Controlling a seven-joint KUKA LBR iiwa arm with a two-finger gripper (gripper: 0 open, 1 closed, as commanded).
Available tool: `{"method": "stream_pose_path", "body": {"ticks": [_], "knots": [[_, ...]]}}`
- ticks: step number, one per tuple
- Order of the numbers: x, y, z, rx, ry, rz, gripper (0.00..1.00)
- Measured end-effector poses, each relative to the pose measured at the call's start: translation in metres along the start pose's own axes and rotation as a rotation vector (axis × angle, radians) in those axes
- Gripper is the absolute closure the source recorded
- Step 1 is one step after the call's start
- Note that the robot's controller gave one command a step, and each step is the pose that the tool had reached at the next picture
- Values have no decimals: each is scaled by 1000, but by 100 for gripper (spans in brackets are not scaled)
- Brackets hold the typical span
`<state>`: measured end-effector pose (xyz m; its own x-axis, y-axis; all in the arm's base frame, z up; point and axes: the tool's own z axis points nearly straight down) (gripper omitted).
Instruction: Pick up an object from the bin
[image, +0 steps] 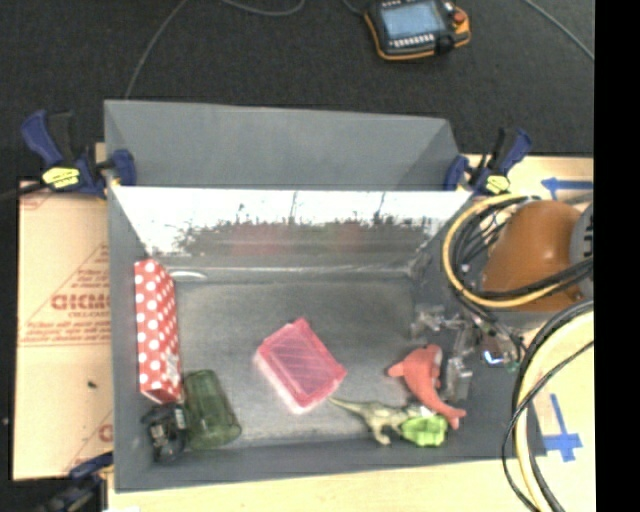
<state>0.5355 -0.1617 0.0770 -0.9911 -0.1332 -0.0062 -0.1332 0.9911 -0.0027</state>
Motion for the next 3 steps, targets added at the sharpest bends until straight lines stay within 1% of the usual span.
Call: {"method": "stream_pose_path", "body": {"ticks": [1,2,3], "knots": [[7,1,5,6,-13,-79,0],[25,2,6,0,0,85,100],[25,2,6,0,0,84,100]]}}
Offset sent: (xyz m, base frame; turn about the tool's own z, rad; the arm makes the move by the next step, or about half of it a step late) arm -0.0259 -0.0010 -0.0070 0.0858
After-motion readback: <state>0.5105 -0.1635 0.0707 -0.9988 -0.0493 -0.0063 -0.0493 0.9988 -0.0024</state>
